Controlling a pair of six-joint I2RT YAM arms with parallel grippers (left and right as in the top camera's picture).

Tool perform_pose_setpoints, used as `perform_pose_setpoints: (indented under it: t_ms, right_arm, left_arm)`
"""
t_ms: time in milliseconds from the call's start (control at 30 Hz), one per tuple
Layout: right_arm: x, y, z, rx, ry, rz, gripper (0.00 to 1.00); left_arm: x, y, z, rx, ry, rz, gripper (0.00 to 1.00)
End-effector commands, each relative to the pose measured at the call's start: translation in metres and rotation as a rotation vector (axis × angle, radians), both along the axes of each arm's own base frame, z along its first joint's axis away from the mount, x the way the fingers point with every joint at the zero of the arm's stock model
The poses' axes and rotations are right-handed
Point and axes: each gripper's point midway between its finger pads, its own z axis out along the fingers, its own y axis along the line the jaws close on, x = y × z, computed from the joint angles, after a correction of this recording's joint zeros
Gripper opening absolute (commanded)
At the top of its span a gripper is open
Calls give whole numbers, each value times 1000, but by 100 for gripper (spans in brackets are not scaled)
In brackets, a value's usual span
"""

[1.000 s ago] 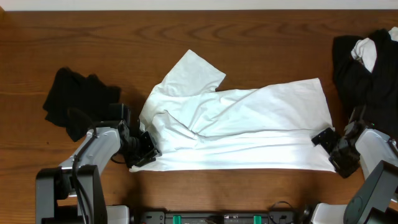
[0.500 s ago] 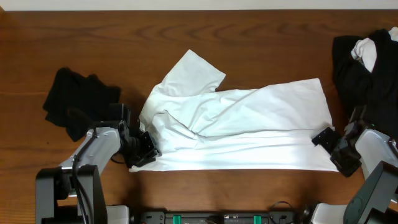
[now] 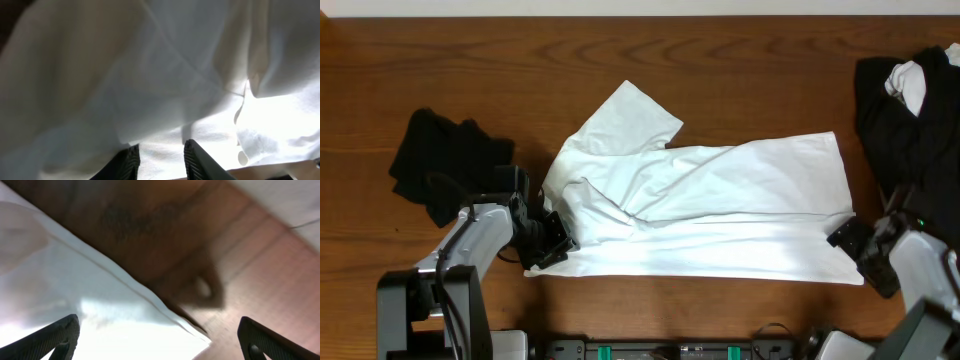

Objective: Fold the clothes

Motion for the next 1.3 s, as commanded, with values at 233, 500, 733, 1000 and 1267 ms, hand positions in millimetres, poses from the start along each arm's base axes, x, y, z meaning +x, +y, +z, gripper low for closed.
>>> perform_pose_setpoints:
  t_ms: [233,500,733,1000,1267]
  right_arm:
    - [11,-5,57,-117,-209,44,99]
    - [19,7,61,-69,-262,123,99]
    - [39,37,74,46,-351,289,85]
    - [57,75,122,78,-376,485,99]
    - [55,101,132,158,-381,552,99]
  left_arm:
    - [-3,37,14,212,-77,-4,38]
    - [-15,34,55,207,-199,8,38]
    - [19,29,124,245,-550,-134,72]
    - [100,11,194,268,-748,-277,98]
    - [202,8,175,275,-722,-334,98]
